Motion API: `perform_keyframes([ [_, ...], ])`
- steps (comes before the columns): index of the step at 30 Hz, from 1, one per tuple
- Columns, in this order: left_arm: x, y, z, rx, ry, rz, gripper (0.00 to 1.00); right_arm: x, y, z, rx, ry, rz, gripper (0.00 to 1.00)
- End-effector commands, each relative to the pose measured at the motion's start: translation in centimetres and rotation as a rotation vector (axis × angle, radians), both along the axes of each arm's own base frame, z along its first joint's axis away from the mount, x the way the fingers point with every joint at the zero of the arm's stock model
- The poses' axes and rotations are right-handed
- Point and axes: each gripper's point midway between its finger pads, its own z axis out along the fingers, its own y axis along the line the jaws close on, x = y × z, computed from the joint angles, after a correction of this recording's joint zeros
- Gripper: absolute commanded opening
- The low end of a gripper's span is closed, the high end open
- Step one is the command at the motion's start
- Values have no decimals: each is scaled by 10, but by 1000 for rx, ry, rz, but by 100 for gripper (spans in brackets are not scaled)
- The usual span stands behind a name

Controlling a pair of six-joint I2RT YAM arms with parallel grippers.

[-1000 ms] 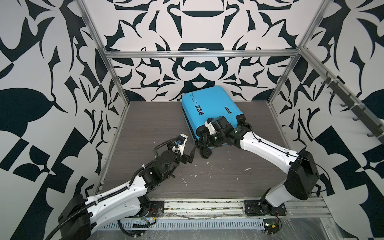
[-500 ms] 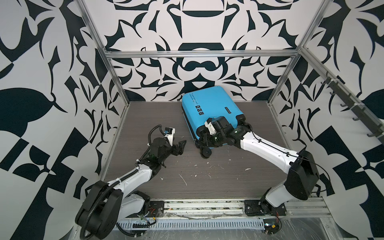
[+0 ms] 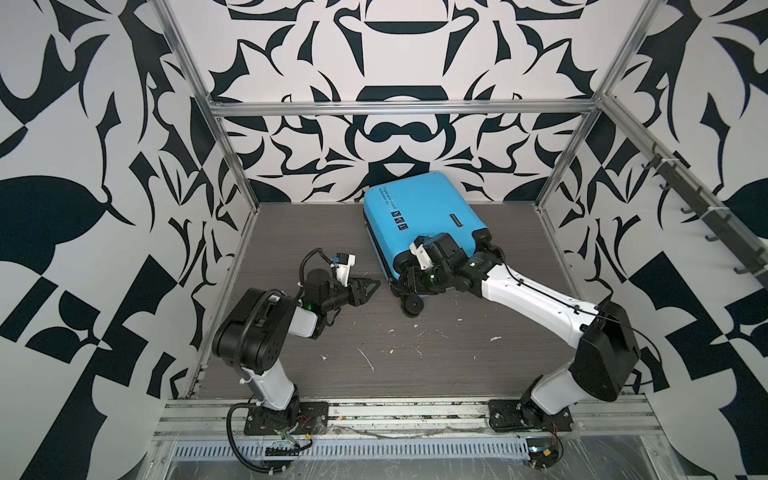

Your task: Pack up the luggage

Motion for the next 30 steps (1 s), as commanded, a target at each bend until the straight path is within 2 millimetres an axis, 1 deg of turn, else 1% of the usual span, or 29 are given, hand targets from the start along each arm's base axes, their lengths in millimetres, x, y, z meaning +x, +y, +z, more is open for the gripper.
perform_keyframes([
  [1, 1, -10, 29, -135, -72, -63, 53, 18, -3, 54, 80, -155, -45, 0],
  [5, 0, -14, 14, -145, -20, -82, 53, 18, -6, 52, 65, -151, -58, 0],
  [9, -7, -21, 11, -144, -9, -109, 52, 18, -7, 52, 65, -147, -63, 0],
  [15, -12, -40, 3, -144, 17, -155, 52, 18, -5, 49, 69, -134, -65, 0],
  [17, -13, -46, 3, -142, 11, -159, 52, 18, -5, 50, 70, -137, -66, 0],
  [24, -8, -49, 8, -144, -9, -142, 51, 17, -5, 53, 76, -138, -64, 0],
  [30, -8, -49, 14, -154, -14, -143, 44, 17, -5, 53, 76, -136, -66, 0],
])
